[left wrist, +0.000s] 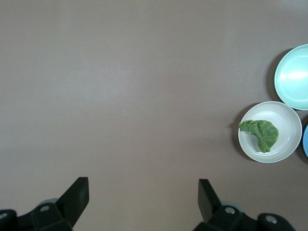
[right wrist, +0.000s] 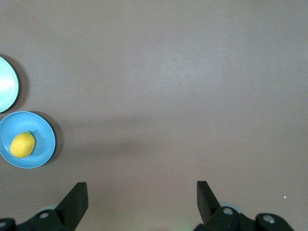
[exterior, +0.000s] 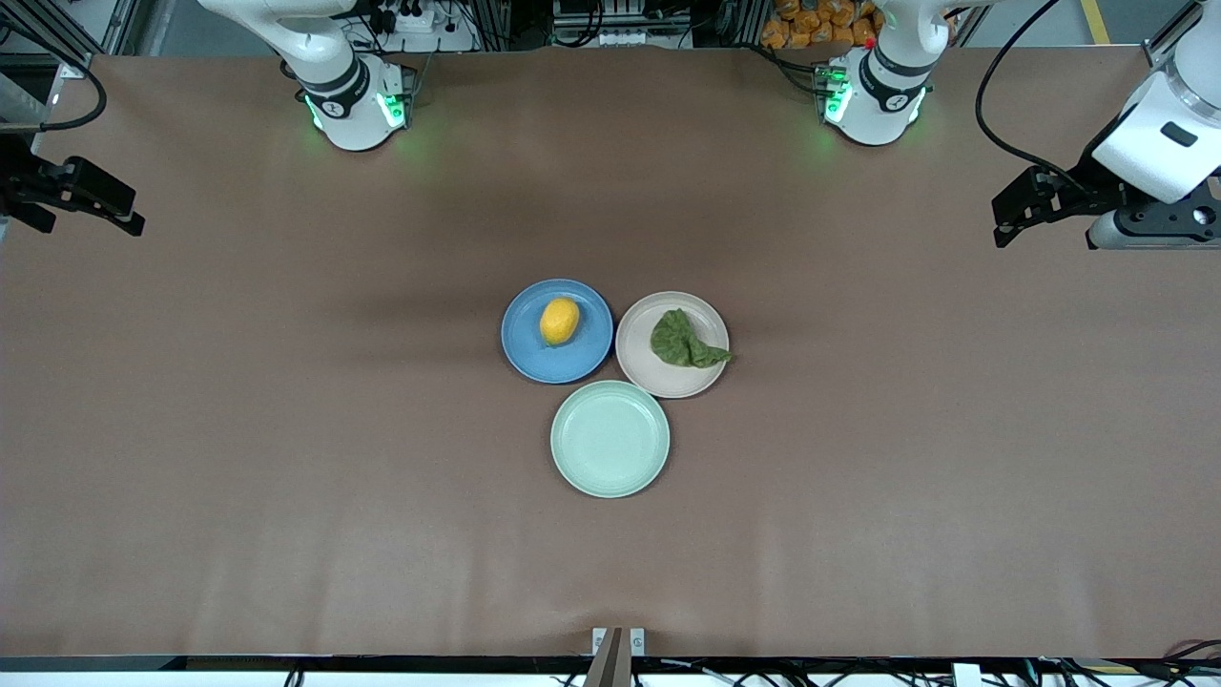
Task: Pick lemon and lettuce from blue and beige plates
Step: 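Move the left gripper down over the lettuce leaf on the beige plate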
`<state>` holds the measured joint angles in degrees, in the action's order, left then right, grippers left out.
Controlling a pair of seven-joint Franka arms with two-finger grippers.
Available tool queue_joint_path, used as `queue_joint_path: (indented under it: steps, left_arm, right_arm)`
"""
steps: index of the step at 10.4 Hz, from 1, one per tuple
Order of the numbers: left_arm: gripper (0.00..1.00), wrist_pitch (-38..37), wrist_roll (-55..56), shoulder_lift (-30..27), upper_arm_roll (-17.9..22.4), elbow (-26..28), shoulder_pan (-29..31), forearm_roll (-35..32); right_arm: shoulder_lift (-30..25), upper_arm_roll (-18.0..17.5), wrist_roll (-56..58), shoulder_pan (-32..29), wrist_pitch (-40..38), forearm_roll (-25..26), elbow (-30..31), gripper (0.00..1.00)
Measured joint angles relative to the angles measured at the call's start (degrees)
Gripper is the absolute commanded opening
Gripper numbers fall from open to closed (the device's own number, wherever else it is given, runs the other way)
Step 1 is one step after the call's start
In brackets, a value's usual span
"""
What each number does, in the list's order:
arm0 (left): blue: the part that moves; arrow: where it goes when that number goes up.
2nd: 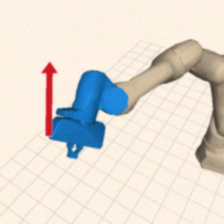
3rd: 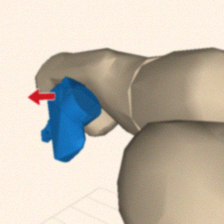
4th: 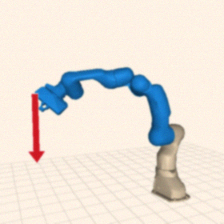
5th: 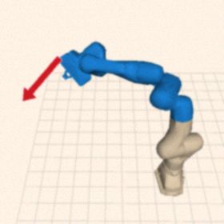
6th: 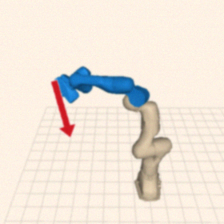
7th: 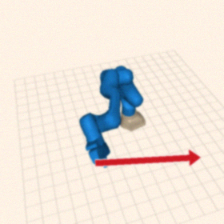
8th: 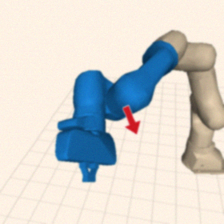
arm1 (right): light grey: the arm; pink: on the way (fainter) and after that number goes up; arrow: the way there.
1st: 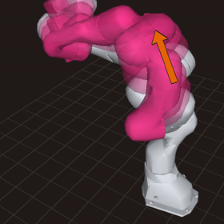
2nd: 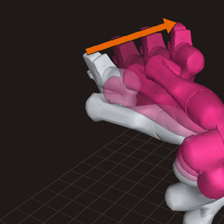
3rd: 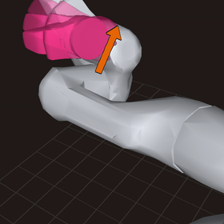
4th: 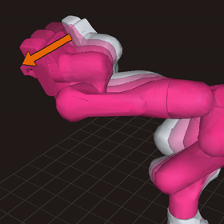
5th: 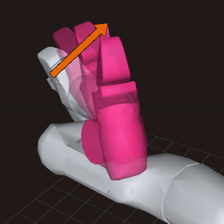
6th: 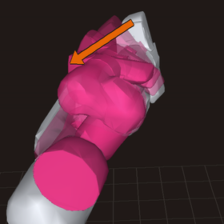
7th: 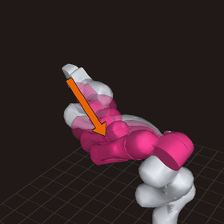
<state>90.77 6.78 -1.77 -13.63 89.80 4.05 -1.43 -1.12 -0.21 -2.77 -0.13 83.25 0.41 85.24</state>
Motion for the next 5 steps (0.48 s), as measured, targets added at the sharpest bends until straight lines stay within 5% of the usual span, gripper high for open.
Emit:
queue_joint_path:
  steps: [5]
  left_arm:
    - [1.0,-0.51,0.29,0.27,-1.62,0.31,-0.3,0.04]
  right_arm:
    - [0.0,0.03,0.0,-0.01,-0.01,0.0,0.0,1.0]
